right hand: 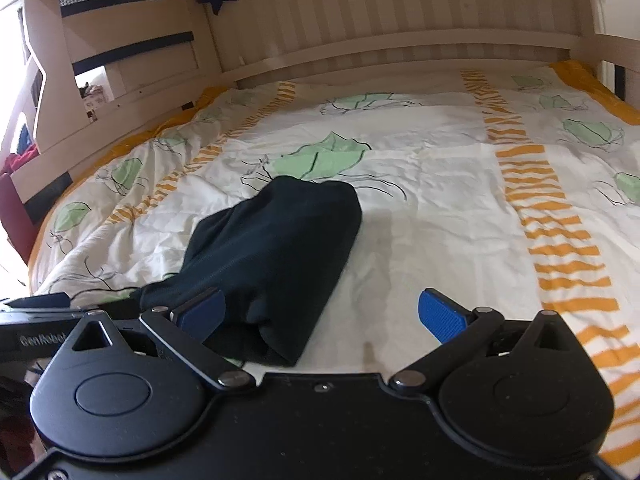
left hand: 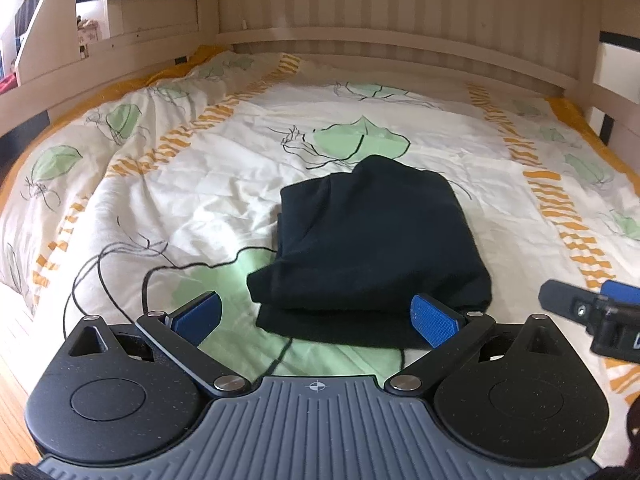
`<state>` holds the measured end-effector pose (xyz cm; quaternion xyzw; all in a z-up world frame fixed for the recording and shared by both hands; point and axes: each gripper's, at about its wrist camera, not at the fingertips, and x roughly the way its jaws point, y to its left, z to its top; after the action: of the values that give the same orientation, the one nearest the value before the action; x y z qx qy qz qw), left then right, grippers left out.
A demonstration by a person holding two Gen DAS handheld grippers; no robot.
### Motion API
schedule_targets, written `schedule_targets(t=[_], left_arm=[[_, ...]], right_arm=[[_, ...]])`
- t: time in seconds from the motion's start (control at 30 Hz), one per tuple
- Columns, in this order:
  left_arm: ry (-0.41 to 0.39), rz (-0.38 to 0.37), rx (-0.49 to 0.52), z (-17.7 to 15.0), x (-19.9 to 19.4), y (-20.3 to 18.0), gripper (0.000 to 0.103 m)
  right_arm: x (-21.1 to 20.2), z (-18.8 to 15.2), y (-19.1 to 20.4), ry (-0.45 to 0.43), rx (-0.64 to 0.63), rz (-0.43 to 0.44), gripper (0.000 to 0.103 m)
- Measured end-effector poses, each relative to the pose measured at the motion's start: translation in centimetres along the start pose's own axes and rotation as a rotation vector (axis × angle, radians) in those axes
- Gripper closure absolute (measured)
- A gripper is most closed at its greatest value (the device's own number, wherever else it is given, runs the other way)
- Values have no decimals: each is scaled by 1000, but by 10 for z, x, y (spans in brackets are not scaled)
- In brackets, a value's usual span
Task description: Fold large clothes
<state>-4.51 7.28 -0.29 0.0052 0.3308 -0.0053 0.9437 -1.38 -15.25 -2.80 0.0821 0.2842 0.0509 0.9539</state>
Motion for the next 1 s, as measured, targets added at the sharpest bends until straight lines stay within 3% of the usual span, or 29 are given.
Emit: schedule_targets(t=[1.0], left_arm=[[26, 25, -5, -10, -11, 5, 1]], right_arm=[[-18, -10, 12, 5, -47, -21, 0]])
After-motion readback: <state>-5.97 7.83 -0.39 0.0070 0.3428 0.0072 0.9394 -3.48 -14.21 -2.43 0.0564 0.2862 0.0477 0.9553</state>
